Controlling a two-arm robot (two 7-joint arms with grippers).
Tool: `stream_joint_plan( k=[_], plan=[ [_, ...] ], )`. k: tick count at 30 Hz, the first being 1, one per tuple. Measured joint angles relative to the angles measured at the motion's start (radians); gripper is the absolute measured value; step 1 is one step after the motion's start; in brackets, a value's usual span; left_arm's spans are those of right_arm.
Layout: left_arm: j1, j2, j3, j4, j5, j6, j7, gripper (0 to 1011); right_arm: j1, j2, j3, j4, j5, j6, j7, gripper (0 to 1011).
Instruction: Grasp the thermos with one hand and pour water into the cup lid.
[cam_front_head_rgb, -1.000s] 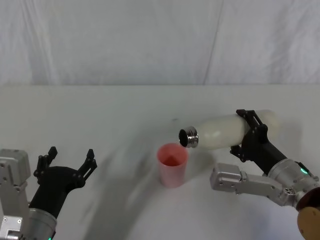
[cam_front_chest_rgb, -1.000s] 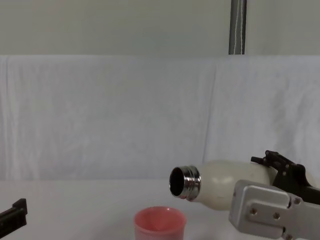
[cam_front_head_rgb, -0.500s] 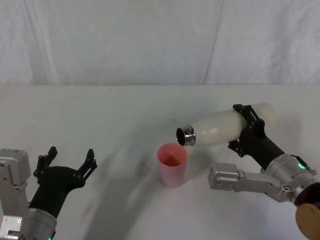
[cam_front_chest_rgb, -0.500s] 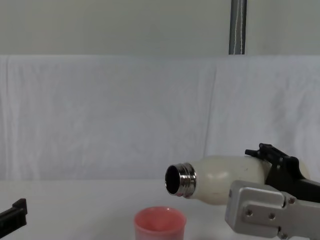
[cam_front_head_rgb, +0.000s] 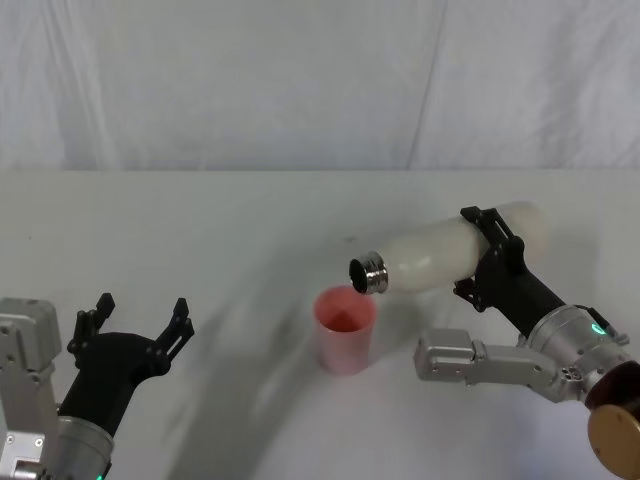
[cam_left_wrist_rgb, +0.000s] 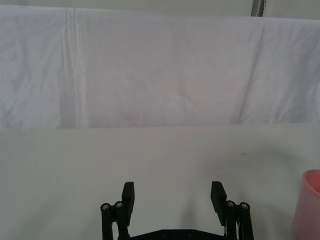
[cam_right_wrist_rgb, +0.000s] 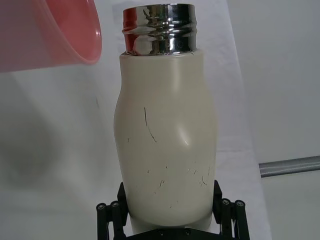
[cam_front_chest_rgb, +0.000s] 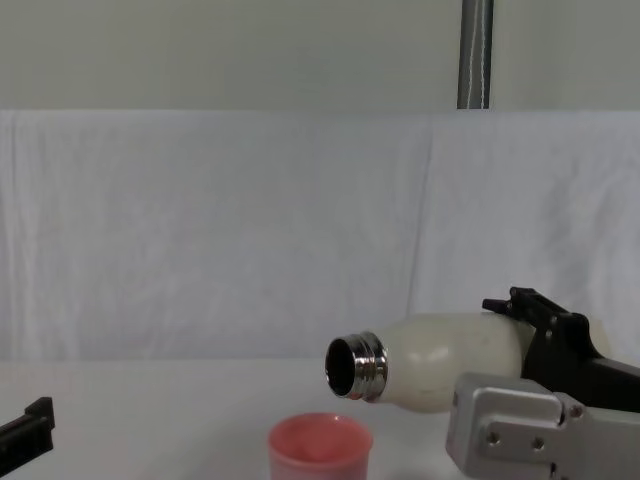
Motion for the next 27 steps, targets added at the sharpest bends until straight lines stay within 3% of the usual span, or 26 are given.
stream_joint_plan(
  k=[27],
  plan=[
    [0.0, 0.0, 0.0, 0.0, 0.0, 0.0, 0.0, 1001, 0.019, 0.004, -0.02, 0.016, -0.008, -0.01, -0.014, 963]
  ],
)
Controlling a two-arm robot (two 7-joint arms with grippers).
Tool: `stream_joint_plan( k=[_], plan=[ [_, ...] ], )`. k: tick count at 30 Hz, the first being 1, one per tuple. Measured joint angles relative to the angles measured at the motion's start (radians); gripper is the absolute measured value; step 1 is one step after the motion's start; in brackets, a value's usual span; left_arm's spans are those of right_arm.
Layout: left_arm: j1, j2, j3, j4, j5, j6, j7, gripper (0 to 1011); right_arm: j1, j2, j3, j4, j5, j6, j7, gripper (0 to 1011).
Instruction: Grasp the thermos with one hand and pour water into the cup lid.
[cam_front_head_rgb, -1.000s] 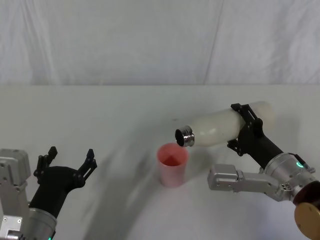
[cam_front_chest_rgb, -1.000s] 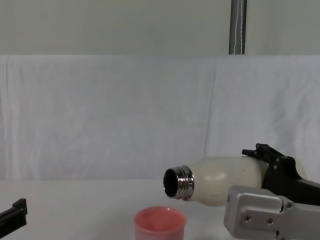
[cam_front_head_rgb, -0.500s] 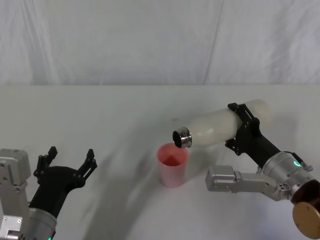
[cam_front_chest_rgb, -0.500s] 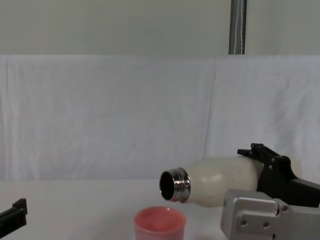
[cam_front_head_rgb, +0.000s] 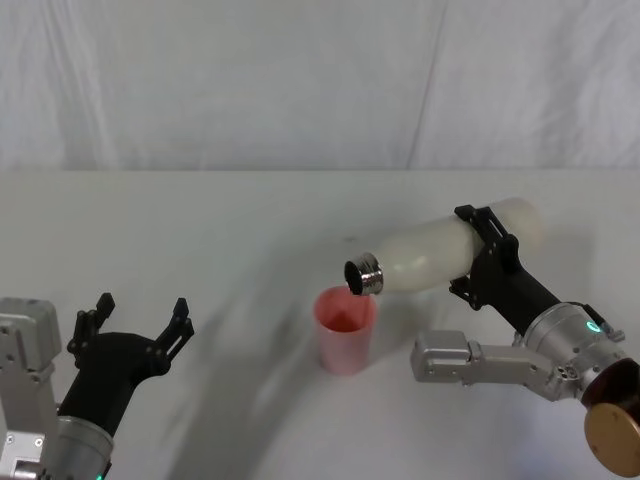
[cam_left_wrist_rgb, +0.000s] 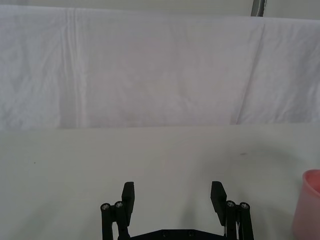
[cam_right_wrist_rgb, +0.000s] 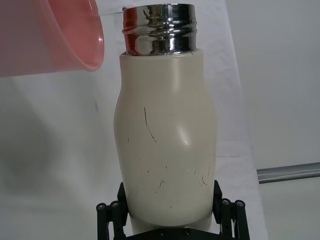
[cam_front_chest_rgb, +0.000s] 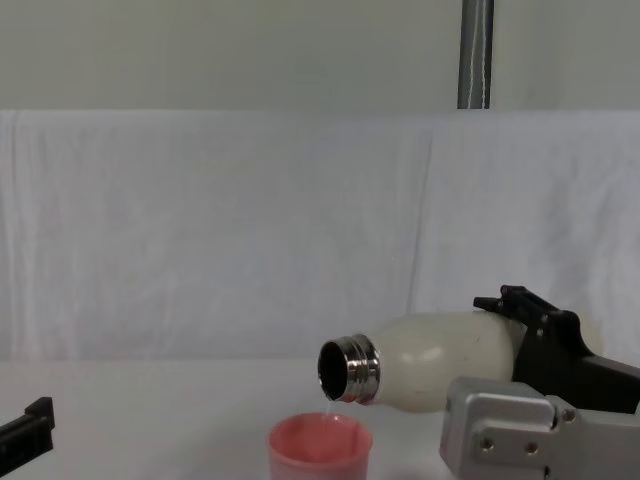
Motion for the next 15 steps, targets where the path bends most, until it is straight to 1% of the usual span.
stream_joint_plan(
  k=[15],
  plan=[
    [0.0, 0.0, 0.0, 0.0, 0.0, 0.0, 0.0, 1001, 0.002, -0.001, -0.001, 0.003, 0.004, 0.001, -0.001, 963]
  ],
)
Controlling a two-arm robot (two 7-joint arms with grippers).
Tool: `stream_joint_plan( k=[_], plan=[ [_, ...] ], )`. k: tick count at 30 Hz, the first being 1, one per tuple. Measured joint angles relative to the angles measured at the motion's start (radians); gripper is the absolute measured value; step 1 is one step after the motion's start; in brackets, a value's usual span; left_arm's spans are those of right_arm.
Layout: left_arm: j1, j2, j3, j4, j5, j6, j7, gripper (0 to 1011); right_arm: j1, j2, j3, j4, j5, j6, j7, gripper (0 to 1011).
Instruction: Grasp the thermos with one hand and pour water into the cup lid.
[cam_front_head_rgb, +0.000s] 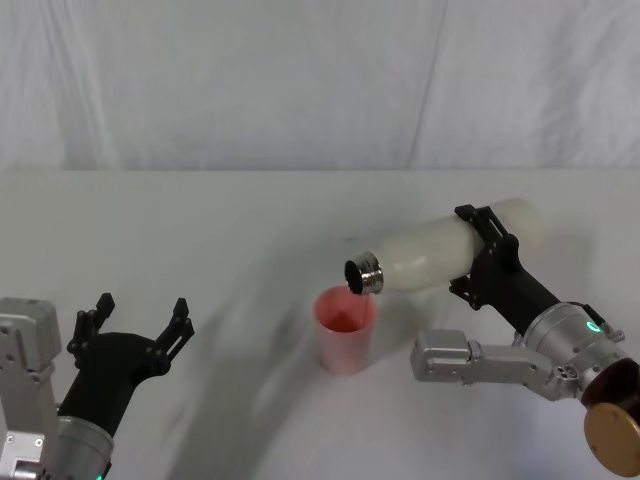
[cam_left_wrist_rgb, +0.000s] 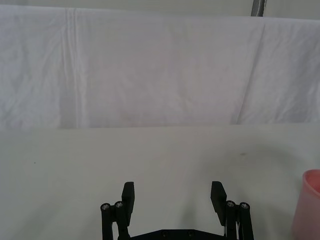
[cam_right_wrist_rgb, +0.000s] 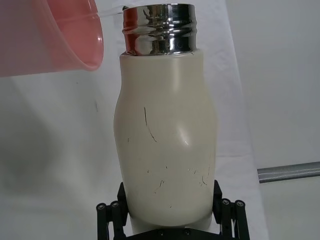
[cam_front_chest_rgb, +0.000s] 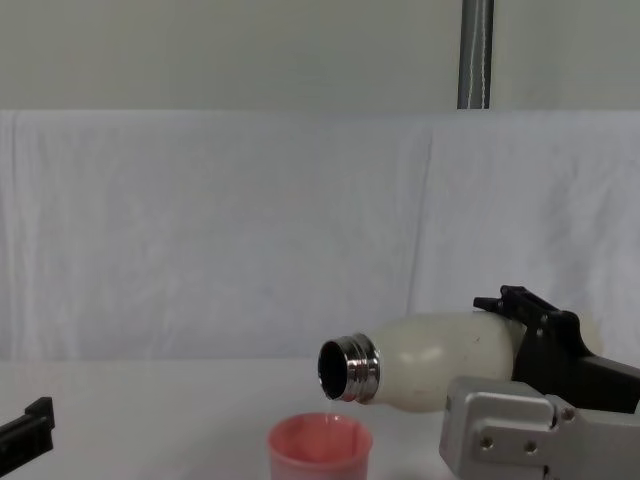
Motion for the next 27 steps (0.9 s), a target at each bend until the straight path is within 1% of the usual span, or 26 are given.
stream_joint_plan(
  k=[27],
  plan=[
    [0.0, 0.0, 0.0, 0.0, 0.0, 0.0, 0.0, 1001, 0.003, 0.008, 0.002, -0.003, 0.002, -0.005, 0.0, 964]
  ],
)
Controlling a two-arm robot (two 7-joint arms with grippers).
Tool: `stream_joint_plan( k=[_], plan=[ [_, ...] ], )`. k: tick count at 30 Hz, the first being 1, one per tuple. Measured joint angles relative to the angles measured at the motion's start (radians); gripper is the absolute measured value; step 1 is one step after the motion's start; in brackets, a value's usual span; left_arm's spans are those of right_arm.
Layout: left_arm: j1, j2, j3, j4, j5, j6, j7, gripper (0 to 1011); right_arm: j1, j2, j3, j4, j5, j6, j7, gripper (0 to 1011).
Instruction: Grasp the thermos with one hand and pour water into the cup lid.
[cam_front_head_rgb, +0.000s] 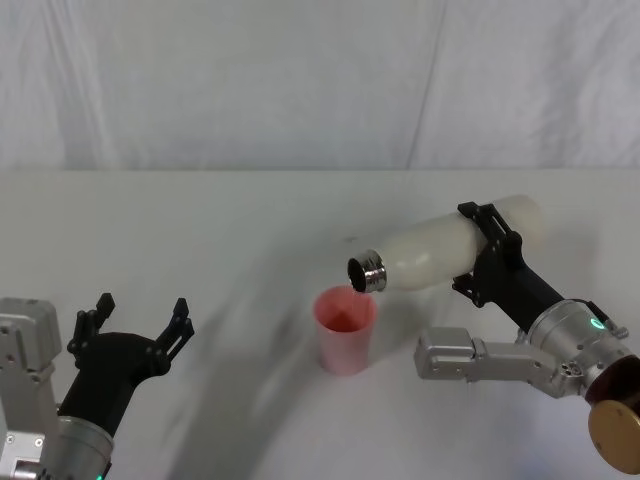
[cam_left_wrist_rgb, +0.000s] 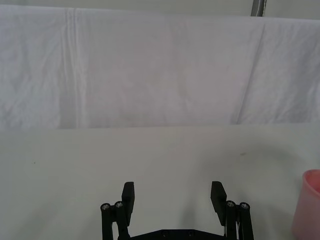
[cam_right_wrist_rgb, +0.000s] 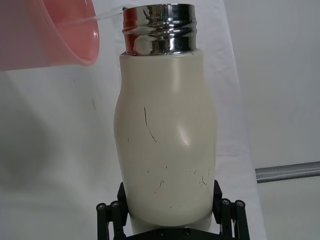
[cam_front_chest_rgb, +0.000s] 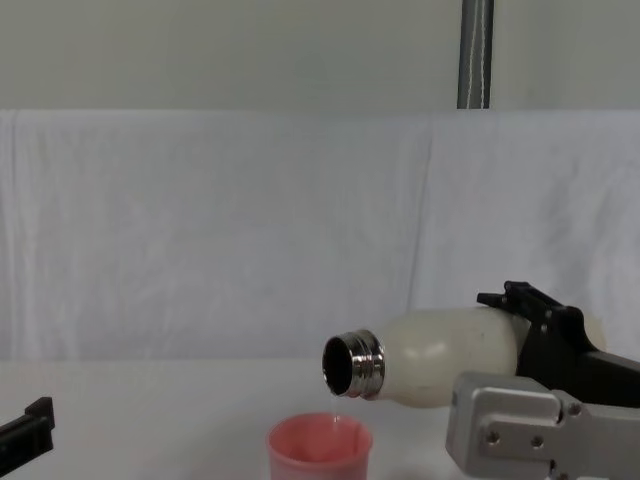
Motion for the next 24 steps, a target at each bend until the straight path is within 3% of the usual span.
stream_joint_plan(
  k=[24],
  plan=[
    [0.0, 0.0, 0.0, 0.0, 0.0, 0.0, 0.0, 1001, 0.006, 0.001, -0.011, 0.008, -0.007, -0.004, 0.003, 963]
  ],
)
